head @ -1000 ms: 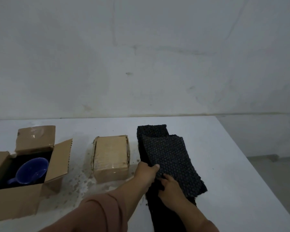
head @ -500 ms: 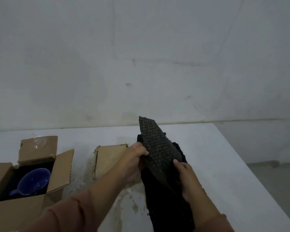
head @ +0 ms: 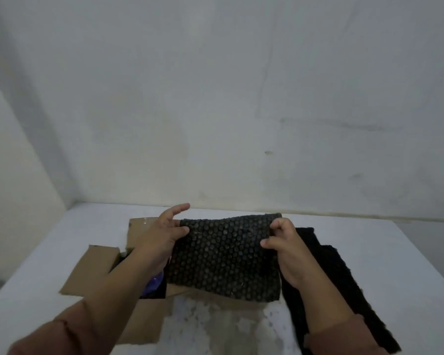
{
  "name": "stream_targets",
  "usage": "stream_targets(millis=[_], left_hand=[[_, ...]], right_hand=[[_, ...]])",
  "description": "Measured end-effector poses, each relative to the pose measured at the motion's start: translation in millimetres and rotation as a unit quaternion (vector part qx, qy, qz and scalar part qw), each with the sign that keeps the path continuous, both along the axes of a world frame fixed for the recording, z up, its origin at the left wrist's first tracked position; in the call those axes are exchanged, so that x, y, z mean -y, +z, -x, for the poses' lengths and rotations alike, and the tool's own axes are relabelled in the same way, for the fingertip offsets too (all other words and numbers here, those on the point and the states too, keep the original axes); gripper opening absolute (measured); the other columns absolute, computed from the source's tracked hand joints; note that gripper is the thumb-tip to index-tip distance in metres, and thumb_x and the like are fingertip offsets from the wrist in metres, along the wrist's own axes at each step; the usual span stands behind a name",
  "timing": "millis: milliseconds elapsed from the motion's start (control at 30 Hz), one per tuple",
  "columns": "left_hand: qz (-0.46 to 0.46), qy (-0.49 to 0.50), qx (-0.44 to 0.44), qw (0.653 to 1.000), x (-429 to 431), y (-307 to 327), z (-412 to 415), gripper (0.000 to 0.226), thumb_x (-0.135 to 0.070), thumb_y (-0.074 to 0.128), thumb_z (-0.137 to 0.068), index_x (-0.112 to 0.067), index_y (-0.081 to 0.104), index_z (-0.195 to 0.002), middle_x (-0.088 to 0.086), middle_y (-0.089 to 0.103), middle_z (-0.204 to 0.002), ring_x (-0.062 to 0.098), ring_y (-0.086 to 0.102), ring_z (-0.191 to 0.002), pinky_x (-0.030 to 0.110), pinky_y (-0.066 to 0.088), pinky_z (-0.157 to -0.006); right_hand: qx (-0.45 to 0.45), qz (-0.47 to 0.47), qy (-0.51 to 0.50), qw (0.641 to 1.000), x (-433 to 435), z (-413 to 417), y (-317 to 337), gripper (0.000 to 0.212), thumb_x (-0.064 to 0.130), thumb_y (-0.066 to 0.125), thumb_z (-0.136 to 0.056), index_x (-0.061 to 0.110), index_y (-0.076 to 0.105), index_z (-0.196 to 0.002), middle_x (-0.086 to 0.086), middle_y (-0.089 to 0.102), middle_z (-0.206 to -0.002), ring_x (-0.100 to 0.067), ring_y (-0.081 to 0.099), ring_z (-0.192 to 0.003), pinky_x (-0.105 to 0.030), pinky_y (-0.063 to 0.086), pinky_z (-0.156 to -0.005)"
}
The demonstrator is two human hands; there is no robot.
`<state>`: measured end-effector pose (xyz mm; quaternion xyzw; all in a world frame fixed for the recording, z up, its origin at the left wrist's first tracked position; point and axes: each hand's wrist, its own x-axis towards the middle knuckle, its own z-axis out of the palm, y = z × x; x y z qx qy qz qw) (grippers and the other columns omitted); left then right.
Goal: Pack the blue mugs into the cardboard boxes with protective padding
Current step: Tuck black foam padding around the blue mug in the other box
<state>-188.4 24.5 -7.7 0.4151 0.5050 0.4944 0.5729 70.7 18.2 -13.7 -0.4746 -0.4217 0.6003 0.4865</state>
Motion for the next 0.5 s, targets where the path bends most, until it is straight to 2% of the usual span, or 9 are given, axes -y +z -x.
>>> stream_targets(millis=[100, 167, 200, 267, 367, 433, 467, 500], left_hand=[[0.013, 0.009, -0.011, 1.000, 2.8, 1.2, 36.6, 0.039, 0.008, 0.047, -0.090, -0.022, 0.070, -0.103, 0.005, 0.068, -0.095, 0.021, 0.064, -0.089, 0.031, 0.050, -0.077], [0.026, 0.033, -0.026, 0.999, 4.2, 0.5, 58.3, 0.037, 0.006, 0.049, -0.090, -0.021, 0.074, -0.093, 0.009, 0.069, -0.106, 0.025, 0.063, -0.098, 0.034, 0.050, -0.085], [0.030, 0.044, -0.033, 0.998, 4.5, 0.3, 67.6, 0.037, 0.005, 0.049, -0.089, -0.021, 0.074, -0.091, 0.010, 0.069, -0.106, 0.025, 0.063, -0.098, 0.034, 0.050, -0.084], [0.029, 0.052, -0.056, 0.997, 5.4, 0.5, 84.9, 0.035, 0.005, 0.051, -0.088, -0.023, 0.073, -0.089, 0.009, 0.070, -0.103, 0.024, 0.064, -0.092, 0.031, 0.049, -0.079], [0.012, 0.026, -0.096, 0.995, 7.0, 2.5, 104.7, 0.028, -0.001, 0.064, -0.083, -0.026, 0.070, -0.093, 0.009, 0.070, -0.102, 0.028, 0.061, -0.086, 0.037, 0.046, -0.080], [-0.010, 0.025, -0.151, 0.988, 8.2, 6.3, 113.1, 0.022, -0.007, 0.070, -0.080, -0.028, 0.069, -0.089, 0.001, 0.070, -0.096, 0.019, 0.065, -0.083, 0.023, 0.050, -0.070], [-0.028, 0.038, -0.194, 0.980, 8.4, 9.7, 116.3, 0.019, -0.010, 0.070, -0.080, -0.028, 0.068, -0.084, -0.002, 0.070, -0.090, 0.013, 0.064, -0.079, 0.014, 0.048, -0.062], [-0.049, 0.050, -0.251, 0.965, 8.2, 13.0, 118.9, 0.016, -0.011, 0.070, -0.080, -0.027, 0.067, -0.078, -0.004, 0.069, -0.085, 0.011, 0.063, -0.076, 0.013, 0.045, -0.056]], right_hand=[[-0.059, 0.010, 0.036, 0.998, -3.1, 29.9, 5.0, 0.039, -0.016, 0.052, -0.069, 0.020, 0.051, -0.084, -0.010, 0.059, -0.086, -0.023, 0.057, -0.076, -0.034, 0.046, -0.065], [-0.049, -0.008, 0.019, 0.999, -5.2, 48.6, 6.6, 0.039, -0.019, 0.050, -0.077, 0.018, 0.054, -0.087, -0.010, 0.061, -0.087, -0.023, 0.060, -0.078, -0.033, 0.050, -0.068], [-0.026, -0.022, 0.012, 0.999, -5.5, 57.4, 7.9, 0.038, -0.018, 0.051, -0.078, 0.018, 0.057, -0.089, -0.010, 0.062, -0.089, -0.022, 0.060, -0.080, -0.031, 0.050, -0.070], [0.037, -0.052, 0.003, 0.998, -6.2, 73.8, 10.6, 0.041, -0.016, 0.055, -0.079, 0.022, 0.062, -0.094, -0.008, 0.063, -0.093, -0.018, 0.061, -0.085, -0.023, 0.050, -0.070], [0.134, -0.087, -0.006, 0.987, -8.3, 91.0, 15.3, 0.042, -0.007, 0.061, -0.081, 0.032, 0.064, -0.096, -0.003, 0.066, -0.101, -0.013, 0.063, -0.092, -0.019, 0.050, -0.075], [0.244, -0.121, -0.028, 0.962, -10.6, 99.7, 20.9, 0.034, 0.003, 0.064, -0.082, 0.035, 0.063, -0.092, 0.002, 0.064, -0.101, -0.010, 0.061, -0.093, -0.021, 0.048, -0.079], [0.308, -0.143, -0.045, 0.939, -11.2, 104.3, 24.9, 0.028, 0.008, 0.066, -0.082, 0.035, 0.063, -0.085, 0.004, 0.062, -0.097, -0.008, 0.059, -0.089, -0.018, 0.045, -0.076], [0.355, -0.167, -0.062, 0.918, -11.8, 108.7, 28.7, 0.025, 0.011, 0.067, -0.081, 0.035, 0.062, -0.077, 0.006, 0.058, -0.094, -0.006, 0.056, -0.086, -0.014, 0.041, -0.072]])
